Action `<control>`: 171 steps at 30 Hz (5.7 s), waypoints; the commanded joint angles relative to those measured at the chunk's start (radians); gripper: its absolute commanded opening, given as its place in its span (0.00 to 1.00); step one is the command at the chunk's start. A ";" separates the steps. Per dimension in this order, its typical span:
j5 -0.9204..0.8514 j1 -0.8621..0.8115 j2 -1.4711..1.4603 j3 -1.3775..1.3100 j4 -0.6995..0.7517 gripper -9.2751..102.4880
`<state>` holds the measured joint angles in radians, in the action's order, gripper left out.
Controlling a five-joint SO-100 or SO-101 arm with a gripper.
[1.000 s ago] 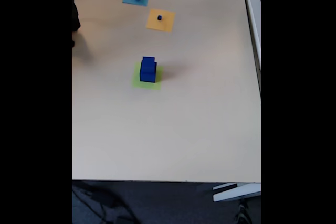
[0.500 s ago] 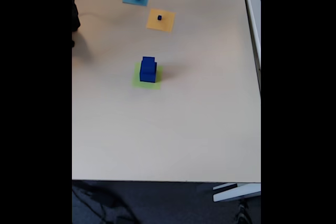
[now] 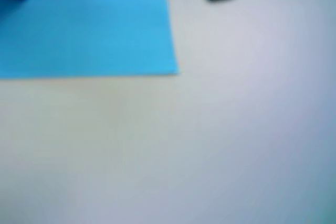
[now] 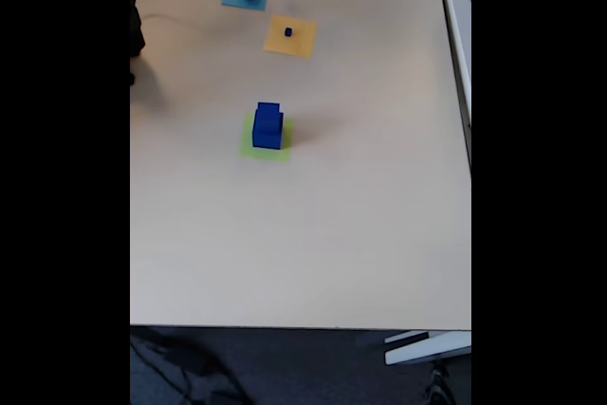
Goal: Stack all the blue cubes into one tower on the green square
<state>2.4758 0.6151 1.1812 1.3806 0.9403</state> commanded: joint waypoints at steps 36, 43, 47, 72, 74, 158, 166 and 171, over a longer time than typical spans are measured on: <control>0.029 0.057 0.183 0.273 -0.114 0.40; 0.028 0.058 0.160 0.230 -0.084 0.32; 0.025 0.057 0.150 0.229 -0.086 0.25; -0.373 -0.183 0.333 0.103 0.161 0.08; -0.497 -0.249 0.347 0.018 0.235 0.08; -1.324 -1.098 0.345 0.020 0.299 0.09; -1.321 -1.092 0.342 0.028 0.287 0.09; -1.322 -1.091 0.337 0.040 0.279 0.09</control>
<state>1.1474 -0.4801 1.5094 1.4235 1.2379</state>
